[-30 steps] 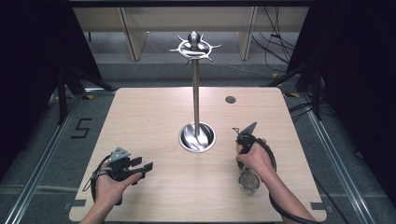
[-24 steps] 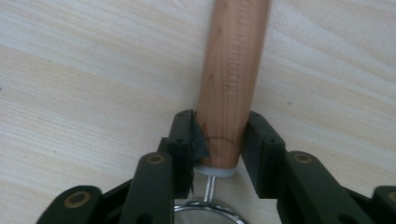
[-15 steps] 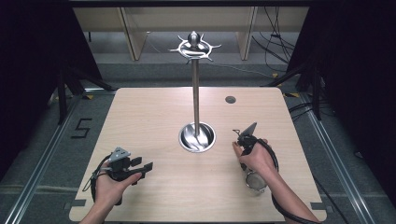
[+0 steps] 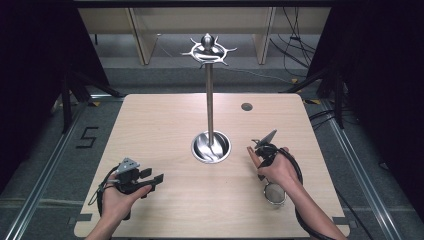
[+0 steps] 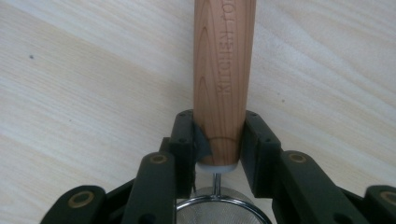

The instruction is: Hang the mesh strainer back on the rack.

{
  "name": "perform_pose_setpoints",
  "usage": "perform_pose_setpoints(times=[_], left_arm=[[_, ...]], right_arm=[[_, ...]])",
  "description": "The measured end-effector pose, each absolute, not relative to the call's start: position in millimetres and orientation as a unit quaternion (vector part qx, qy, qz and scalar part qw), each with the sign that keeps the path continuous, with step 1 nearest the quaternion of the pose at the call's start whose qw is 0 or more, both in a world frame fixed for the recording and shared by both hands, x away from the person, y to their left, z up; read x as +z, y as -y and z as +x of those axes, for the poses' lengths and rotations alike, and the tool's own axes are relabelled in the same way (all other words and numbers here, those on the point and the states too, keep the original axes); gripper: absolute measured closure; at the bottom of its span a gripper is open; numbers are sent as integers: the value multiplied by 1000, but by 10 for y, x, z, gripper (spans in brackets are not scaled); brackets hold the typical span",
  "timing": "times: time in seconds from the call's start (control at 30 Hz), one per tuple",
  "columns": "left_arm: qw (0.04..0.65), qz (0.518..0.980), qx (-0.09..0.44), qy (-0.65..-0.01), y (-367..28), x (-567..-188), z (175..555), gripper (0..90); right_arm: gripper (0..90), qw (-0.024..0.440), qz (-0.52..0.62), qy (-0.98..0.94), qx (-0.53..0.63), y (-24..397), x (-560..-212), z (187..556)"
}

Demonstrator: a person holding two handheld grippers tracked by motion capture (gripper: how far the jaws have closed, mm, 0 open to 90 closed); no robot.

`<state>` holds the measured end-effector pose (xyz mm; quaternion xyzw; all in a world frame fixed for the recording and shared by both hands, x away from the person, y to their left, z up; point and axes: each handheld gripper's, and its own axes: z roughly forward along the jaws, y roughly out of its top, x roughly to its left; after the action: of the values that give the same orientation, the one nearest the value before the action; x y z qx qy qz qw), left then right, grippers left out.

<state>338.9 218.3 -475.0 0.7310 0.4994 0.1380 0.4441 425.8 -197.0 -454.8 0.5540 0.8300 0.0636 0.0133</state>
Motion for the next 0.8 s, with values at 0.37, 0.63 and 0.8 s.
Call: perform_pose_setpoints(times=[0.37, 0.63, 0.8], left_arm=[[443, 734, 138, -496, -2180, -4756, 3388, 430], [444, 732, 136, -499, -2172, -4767, 3385, 429], [443, 732, 138, -499, -2169, -4771, 3385, 430]], right_arm=[[692, 46, 530, -832, 158, 2204, -4427, 4008], [692, 68, 515, -828, 212, 2342, -4371, 3831], [692, 86, 499, -828, 239, 2375, -4359, 3733]])
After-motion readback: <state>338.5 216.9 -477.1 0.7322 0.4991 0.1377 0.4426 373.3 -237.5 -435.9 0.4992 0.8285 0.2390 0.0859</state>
